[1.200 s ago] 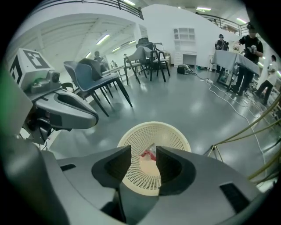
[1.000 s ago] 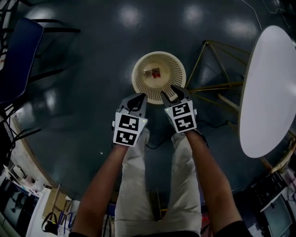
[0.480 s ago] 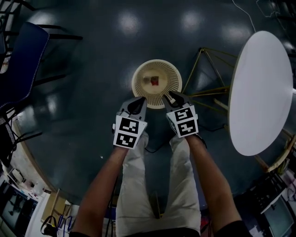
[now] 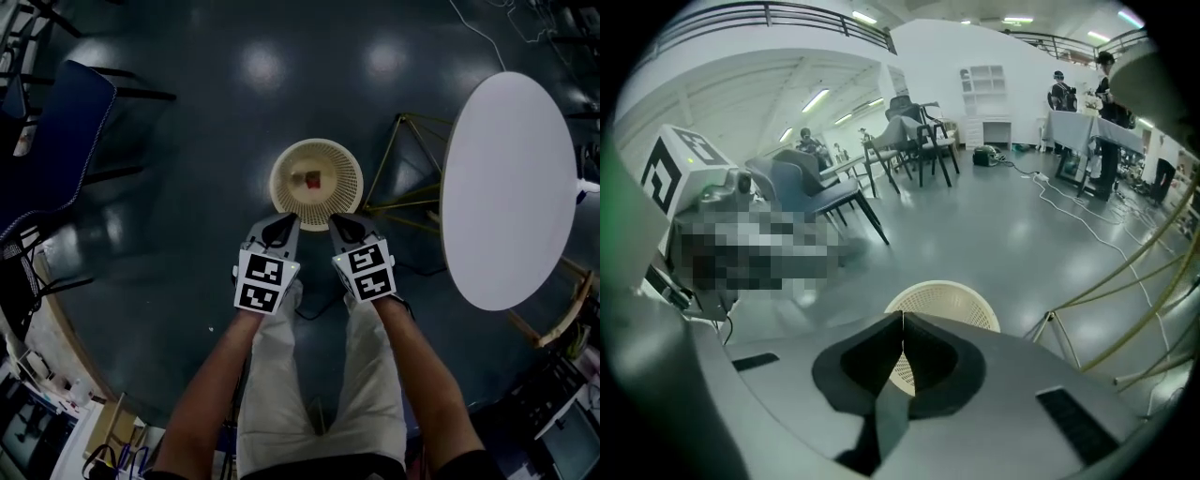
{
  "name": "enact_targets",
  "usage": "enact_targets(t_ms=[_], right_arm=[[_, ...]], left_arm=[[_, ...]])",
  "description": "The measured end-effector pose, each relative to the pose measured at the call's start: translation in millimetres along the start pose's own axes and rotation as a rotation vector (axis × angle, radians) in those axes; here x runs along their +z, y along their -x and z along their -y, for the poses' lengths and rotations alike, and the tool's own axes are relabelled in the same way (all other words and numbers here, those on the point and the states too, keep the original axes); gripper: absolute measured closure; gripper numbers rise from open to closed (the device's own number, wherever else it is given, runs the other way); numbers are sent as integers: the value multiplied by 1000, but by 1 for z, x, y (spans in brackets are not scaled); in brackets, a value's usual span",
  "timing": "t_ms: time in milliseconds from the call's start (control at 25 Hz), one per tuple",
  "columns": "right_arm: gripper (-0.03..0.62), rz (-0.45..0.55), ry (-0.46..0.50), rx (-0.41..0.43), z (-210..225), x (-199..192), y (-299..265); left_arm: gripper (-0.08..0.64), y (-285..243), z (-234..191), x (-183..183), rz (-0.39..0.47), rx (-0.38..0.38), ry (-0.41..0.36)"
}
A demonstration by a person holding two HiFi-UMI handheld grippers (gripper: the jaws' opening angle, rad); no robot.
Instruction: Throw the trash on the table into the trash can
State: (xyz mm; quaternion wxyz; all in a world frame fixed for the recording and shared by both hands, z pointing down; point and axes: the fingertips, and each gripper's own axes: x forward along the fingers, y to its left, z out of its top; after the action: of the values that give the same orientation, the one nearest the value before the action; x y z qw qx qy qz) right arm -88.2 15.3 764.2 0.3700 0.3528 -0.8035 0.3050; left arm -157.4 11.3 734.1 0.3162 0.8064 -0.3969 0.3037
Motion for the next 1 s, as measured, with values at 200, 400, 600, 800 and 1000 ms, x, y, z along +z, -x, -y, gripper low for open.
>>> enact_targets(t_ms=[200,400,600,800,1000], right_arm=[[572,29,-5,6,-14,13,29],[572,39,-41,-2,-22,22,63],[572,68,-41,2,-31,60,106],[574,119,-7,21,-44,103,157],[573,181,27,33,-63,151,199]], left_arm=[[545,23,13,7,-10,-8,-6],[545,51,27,31,1,-18,-34],[545,83,42,75,52,-19,-53],[545,119,60,122,105,-16,-69],[545,161,69,164,151,-21,-117]])
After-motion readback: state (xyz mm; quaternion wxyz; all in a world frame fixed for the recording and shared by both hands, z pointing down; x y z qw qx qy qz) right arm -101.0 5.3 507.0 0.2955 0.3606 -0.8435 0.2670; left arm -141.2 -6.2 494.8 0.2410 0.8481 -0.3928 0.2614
